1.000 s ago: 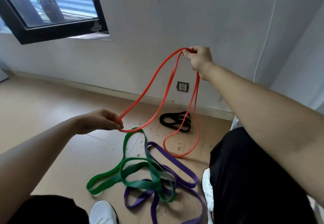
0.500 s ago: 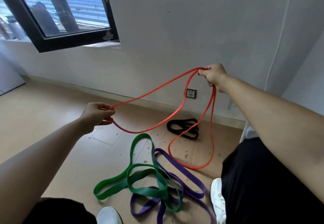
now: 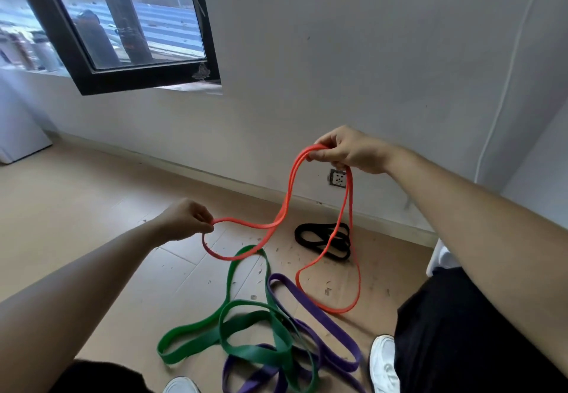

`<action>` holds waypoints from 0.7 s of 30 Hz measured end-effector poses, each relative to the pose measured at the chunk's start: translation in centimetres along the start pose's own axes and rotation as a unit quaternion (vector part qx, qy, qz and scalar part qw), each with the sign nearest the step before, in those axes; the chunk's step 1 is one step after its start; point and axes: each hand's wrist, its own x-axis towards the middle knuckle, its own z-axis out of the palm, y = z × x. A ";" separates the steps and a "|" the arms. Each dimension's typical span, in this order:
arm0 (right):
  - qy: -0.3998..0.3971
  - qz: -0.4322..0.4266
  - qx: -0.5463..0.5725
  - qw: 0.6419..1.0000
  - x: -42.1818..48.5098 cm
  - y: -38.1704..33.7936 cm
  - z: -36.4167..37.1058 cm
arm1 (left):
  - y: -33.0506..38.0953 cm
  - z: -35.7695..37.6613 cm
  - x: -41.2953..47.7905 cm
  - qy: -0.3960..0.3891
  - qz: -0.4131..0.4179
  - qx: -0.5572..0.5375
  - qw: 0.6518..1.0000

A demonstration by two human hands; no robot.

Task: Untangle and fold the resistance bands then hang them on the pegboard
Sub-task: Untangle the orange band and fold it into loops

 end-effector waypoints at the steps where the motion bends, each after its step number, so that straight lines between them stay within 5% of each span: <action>1: -0.014 -0.007 -0.015 1.000 0.0 -0.7 0.6 | 0.4 0.1 0.0 -0.001 0.005 0.009 1.000; 10: -0.107 -0.021 -0.075 0.991 0.8 -3.5 5.0 | 7.3 -0.2 -1.9 -0.068 0.187 -0.233 0.952; 21: -0.153 -0.006 -0.098 0.983 0.5 -3.3 4.9 | 9.8 0.9 -2.5 0.008 0.220 -0.229 0.948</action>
